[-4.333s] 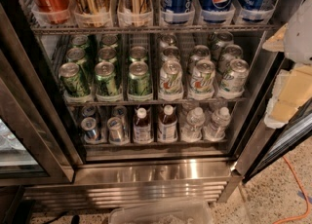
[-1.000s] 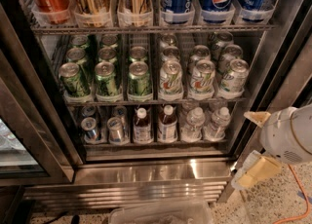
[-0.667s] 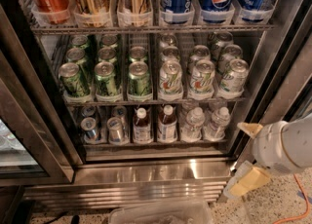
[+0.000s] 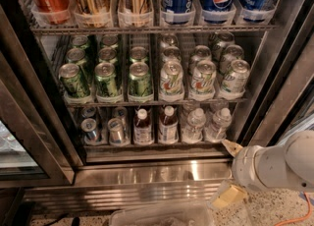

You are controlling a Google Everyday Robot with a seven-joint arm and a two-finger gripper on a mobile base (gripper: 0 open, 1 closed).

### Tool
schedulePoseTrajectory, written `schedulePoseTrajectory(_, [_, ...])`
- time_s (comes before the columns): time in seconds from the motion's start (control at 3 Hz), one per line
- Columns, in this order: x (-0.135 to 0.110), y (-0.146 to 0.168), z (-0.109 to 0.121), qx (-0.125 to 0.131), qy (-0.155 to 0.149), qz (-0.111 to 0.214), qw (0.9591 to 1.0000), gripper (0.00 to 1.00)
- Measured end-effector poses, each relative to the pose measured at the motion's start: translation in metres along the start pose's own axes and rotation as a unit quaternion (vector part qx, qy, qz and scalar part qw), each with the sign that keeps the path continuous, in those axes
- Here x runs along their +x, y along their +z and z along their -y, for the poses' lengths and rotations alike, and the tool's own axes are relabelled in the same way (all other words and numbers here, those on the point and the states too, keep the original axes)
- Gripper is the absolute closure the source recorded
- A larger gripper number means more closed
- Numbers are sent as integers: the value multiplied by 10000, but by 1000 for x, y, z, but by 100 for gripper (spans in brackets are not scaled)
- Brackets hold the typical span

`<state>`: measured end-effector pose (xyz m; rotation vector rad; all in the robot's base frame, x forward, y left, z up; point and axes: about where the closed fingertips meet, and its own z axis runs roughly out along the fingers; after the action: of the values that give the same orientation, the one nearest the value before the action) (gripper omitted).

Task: Pick water bottle from bottom shelf of fridge

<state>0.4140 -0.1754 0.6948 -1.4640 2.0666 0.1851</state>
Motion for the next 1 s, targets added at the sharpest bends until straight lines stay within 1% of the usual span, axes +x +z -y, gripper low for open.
schedulePoseTrajectory(0.33, [0,0,0,1,0,0,10000,0])
schedulePoseTrajectory(0.67, [-1,8,-2,242,79,226,9994,0])
schedulePoseTrajectory(1.0, [-3,30,-3,600,156,576,9964,0])
